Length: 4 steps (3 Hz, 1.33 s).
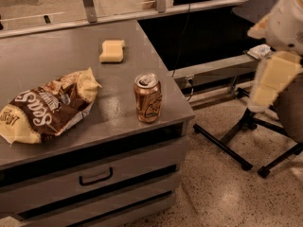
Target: Pick sponge
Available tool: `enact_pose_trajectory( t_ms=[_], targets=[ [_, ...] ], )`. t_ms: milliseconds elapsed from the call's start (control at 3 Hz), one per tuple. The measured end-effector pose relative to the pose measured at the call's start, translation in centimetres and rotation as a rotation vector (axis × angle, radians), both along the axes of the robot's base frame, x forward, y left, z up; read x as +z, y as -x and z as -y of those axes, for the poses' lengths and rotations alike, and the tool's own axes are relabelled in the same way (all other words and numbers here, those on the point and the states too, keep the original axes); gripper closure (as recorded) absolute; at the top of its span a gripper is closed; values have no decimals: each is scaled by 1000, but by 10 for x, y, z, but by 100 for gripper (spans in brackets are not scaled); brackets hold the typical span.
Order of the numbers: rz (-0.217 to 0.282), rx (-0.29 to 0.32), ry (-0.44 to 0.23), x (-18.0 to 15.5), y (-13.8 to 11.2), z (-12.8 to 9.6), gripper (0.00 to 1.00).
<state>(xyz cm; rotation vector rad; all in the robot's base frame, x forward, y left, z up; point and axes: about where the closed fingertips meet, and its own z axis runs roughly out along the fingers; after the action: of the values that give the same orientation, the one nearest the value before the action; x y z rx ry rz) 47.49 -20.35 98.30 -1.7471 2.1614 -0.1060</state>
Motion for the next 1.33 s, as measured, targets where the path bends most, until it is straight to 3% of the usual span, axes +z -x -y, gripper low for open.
enact_pose_trajectory(
  t_ms=[333,667,1000,1333],
  targets=[
    [95,101,-54,17,-81,-46,0],
    [183,197,-164,28,-167,-123,0],
    [149,205,-307,-6,-226,-186,0],
    [86,136,-448,-53,-263,-203,0]
  ],
)
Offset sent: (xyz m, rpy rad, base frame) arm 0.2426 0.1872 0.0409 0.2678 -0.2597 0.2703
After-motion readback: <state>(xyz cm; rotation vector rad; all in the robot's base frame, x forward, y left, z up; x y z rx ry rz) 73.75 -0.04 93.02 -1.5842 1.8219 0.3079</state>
